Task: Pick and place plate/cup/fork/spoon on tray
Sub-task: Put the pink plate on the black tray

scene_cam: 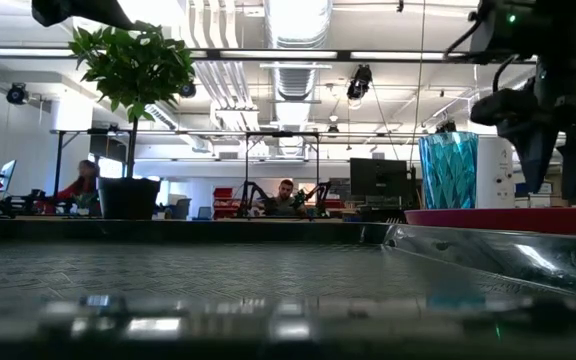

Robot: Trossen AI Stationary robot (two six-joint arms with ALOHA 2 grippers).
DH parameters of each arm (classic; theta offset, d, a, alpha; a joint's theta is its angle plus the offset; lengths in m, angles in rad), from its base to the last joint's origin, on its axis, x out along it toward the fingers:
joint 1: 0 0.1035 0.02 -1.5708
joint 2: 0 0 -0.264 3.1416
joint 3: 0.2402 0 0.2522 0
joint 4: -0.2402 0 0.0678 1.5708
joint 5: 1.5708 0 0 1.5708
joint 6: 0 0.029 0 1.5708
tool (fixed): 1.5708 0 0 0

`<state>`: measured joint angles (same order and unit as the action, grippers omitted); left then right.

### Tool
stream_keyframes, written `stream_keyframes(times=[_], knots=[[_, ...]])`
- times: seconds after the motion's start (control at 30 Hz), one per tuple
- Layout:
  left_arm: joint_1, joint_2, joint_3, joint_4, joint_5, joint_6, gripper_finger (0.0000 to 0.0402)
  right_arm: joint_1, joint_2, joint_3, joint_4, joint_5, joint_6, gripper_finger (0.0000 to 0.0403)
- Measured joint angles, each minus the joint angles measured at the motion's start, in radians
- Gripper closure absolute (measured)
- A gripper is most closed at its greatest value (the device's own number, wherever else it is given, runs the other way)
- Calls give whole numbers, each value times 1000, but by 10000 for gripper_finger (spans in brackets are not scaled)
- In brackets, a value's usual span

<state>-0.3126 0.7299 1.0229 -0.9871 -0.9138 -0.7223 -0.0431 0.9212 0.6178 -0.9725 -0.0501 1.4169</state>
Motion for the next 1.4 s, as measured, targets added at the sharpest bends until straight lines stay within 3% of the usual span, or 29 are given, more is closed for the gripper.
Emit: stream_keyframes(times=[0.23, 0.53, 0.8, 0.9, 1.1, 1.4], knots=[[0, -24, 0, -1, 1, 18, 402, -57, 56, 0, -72, -14, -50, 213], [0, -35, 0, -1, 27, 56, 402, -130, 197, -11, -66, -115, -177, 213], [0, -35, 0, -1, 30, 58, 402, -168, 309, -12, 93, -172, -281, 218], [0, -35, 0, -1, 30, 58, 402, -167, 345, -11, 130, -200, -305, 250], [0, -28, 0, 1, 30, 52, 402, -166, 374, -9, 138, -249, -336, 377], [0, -6, 0, 9, 29, 49, 402, -158, 288, 32, 128, -224, -320, 393]])
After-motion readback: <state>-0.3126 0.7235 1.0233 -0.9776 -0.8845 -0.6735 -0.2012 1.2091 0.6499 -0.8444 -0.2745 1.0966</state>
